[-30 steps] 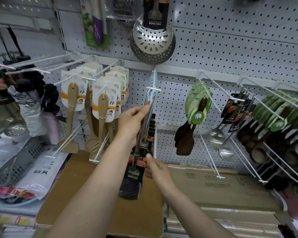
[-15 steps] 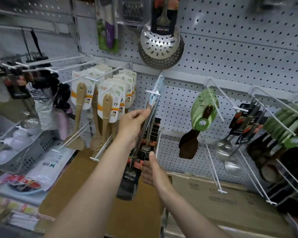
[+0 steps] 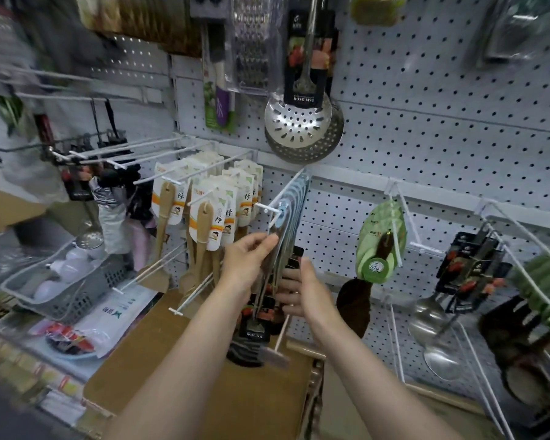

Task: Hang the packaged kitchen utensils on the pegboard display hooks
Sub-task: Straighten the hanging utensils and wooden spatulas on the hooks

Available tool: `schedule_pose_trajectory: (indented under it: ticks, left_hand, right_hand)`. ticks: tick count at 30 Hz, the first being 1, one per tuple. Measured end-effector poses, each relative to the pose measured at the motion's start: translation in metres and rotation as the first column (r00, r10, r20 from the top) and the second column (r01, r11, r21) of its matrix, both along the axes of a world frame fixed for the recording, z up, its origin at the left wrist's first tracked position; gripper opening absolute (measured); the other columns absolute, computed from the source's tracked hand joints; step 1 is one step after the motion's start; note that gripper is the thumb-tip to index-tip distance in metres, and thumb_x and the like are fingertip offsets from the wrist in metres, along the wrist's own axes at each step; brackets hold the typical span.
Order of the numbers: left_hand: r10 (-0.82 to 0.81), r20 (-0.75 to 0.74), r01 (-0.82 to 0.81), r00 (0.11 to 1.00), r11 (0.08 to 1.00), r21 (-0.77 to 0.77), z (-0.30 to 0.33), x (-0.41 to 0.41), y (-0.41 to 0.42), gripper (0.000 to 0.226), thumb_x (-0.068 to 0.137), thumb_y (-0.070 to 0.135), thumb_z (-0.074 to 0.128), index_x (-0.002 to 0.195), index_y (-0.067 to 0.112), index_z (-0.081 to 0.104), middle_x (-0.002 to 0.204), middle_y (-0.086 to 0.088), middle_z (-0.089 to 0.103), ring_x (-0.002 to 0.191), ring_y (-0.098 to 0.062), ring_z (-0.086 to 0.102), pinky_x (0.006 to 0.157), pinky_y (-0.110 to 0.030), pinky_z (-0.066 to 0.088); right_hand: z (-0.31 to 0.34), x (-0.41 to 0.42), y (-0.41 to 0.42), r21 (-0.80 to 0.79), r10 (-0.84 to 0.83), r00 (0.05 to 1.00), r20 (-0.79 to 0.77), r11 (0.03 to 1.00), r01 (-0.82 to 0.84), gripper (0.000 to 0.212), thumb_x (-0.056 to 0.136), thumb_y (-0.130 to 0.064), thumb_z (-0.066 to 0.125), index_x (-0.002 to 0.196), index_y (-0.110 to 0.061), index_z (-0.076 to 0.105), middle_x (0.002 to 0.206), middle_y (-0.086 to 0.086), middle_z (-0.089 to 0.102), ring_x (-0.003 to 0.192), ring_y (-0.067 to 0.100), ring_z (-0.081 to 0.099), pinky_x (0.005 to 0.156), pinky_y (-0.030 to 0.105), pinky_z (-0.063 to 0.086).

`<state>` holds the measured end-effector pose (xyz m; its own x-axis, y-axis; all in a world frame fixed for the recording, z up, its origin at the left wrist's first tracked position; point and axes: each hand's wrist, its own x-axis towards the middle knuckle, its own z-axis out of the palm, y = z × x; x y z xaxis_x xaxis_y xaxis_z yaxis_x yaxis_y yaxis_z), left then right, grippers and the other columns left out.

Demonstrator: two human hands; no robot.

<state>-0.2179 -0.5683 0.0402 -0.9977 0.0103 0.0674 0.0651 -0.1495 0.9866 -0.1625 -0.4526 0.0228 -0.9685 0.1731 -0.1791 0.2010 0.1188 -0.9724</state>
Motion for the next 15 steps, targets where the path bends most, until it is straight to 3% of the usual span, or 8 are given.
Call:
schedule_pose_trajectory:
  ticks: [4,8,10,12,15]
  left_hand:
    - [-0.004,0.003,0.004,1.0,1.0,0.004,-0.003,0.002,0.001,0.004,0.094,0.024,0.069,0.094,0.025,0.073,0.084,0.009,0.077,0.075,-0.001,0.069,0.061,-0.012,0.05]
    - [0.029,-0.015,-0.03,0.999,0.999,-0.03,-0.008,-0.008,-0.002,0.02,0.093,0.043,0.067,0.103,0.027,0.074,0.099,0.007,0.077,0.099,-0.015,0.071,0.09,-0.034,0.056]
    - [0.043,-0.044,-0.042,0.998,0.999,0.034,-0.004,-0.013,-0.004,0.043,0.093,0.063,0.051,0.115,0.031,0.07,0.115,0.01,0.073,0.111,-0.011,0.066,0.101,-0.038,0.05]
    - [-0.024,-0.043,0.028,0.999,0.995,0.095,0.003,-0.02,-0.005,0.068,0.089,0.073,0.033,0.135,0.031,0.06,0.136,0.009,0.063,0.126,-0.008,0.056,0.112,-0.039,0.04]
    - [-0.17,-0.023,0.172,0.985,0.978,0.115,0.018,-0.024,-0.003,0.082,0.084,0.08,0.024,0.15,0.036,0.044,0.154,0.009,0.045,0.142,-0.008,0.039,0.119,-0.036,0.024]
  right_hand:
    - [0.006,-0.007,0.007,-0.029,-0.03,0.996,-0.087,0.999,0.028,0.062,0.107,-0.055,0.02,0.138,-0.017,0.058,0.132,0.002,0.064,0.115,0.016,0.064,0.093,0.03,0.053]
    - [0.012,-0.013,0.0,0.001,-0.078,0.984,-0.162,0.997,0.079,0.053,0.104,-0.062,0.02,0.134,-0.039,0.058,0.139,-0.009,0.059,0.128,0.011,0.054,0.113,0.042,0.042]
    - [0.015,-0.019,-0.005,-0.033,-0.117,0.975,-0.191,0.993,0.113,0.05,0.103,-0.065,0.021,0.136,-0.045,0.054,0.144,-0.015,0.053,0.132,0.007,0.047,0.118,0.041,0.035]
    - [0.021,-0.025,-0.012,-0.085,-0.156,0.964,-0.213,0.986,0.141,0.052,0.105,-0.061,0.022,0.148,-0.041,0.044,0.146,-0.018,0.046,0.133,0.001,0.04,0.118,0.033,0.029]
    - [0.032,-0.035,-0.024,-0.182,-0.205,0.95,-0.236,0.969,0.164,0.052,0.108,-0.052,0.02,0.153,-0.032,0.038,0.131,-0.019,0.043,0.122,-0.002,0.037,0.106,0.024,0.029]
